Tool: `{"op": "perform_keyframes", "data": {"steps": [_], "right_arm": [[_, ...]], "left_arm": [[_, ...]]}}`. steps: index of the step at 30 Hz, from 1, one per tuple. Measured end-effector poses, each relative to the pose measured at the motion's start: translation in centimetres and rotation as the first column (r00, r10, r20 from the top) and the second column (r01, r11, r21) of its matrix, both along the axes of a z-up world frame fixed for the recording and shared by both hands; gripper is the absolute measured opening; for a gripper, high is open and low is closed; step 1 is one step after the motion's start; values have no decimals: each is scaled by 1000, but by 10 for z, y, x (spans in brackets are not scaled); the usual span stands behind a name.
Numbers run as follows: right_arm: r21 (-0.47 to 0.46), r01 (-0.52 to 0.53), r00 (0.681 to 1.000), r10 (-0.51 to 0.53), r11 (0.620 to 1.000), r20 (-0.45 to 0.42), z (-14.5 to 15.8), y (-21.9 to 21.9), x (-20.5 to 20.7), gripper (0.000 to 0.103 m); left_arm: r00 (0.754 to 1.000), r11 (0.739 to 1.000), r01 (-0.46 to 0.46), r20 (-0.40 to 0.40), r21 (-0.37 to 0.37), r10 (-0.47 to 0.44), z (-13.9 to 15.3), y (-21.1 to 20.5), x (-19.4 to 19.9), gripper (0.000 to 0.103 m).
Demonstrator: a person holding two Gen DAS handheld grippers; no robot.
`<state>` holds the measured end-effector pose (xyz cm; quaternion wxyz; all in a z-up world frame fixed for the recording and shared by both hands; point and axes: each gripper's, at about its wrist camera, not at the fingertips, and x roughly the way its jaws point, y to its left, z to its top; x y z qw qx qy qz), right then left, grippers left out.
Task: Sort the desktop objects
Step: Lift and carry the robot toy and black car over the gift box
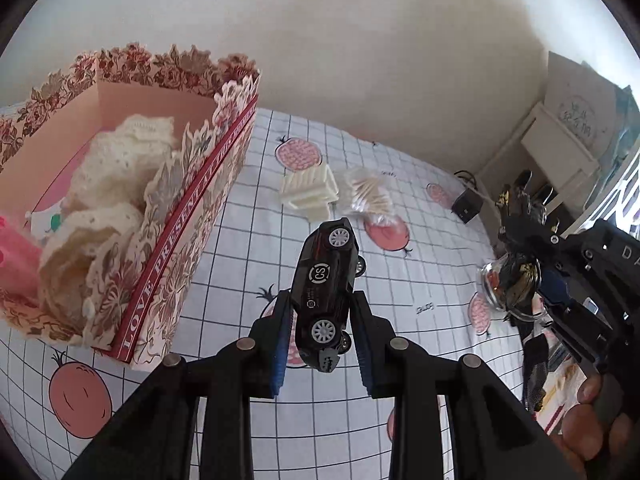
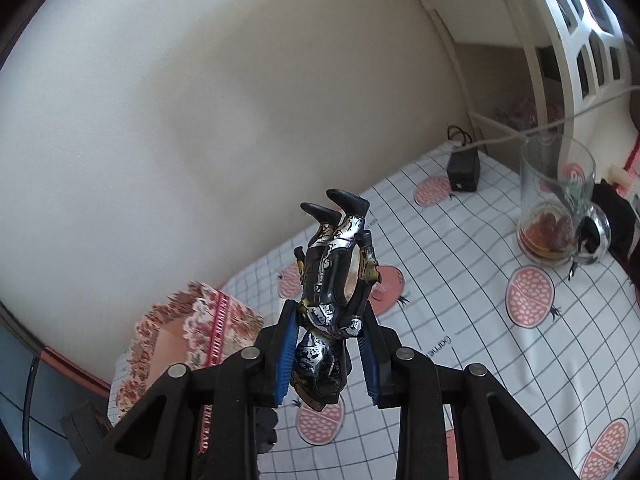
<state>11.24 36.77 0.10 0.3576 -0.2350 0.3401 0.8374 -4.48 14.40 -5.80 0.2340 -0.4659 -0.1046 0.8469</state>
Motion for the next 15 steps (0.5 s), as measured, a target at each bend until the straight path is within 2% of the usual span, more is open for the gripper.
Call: {"op": "perform_keyframes", "data": {"steps": [4,12,15], "right_arm": [[78,-32,998,36,996,-57,25,-17,-8,31],[150,-83,986,103,985,-134,56,-41,-21,31],[167,-123,978,148,978,-145,58,-50,-32,31]], "left_arm": [[998,998,-3,-61,60,7,26,-12,7,30],[985,985,-30,-164,169,58,68,-39,12,30],[977,978,-66,-185,197,103,77,-57,10,30]]}}
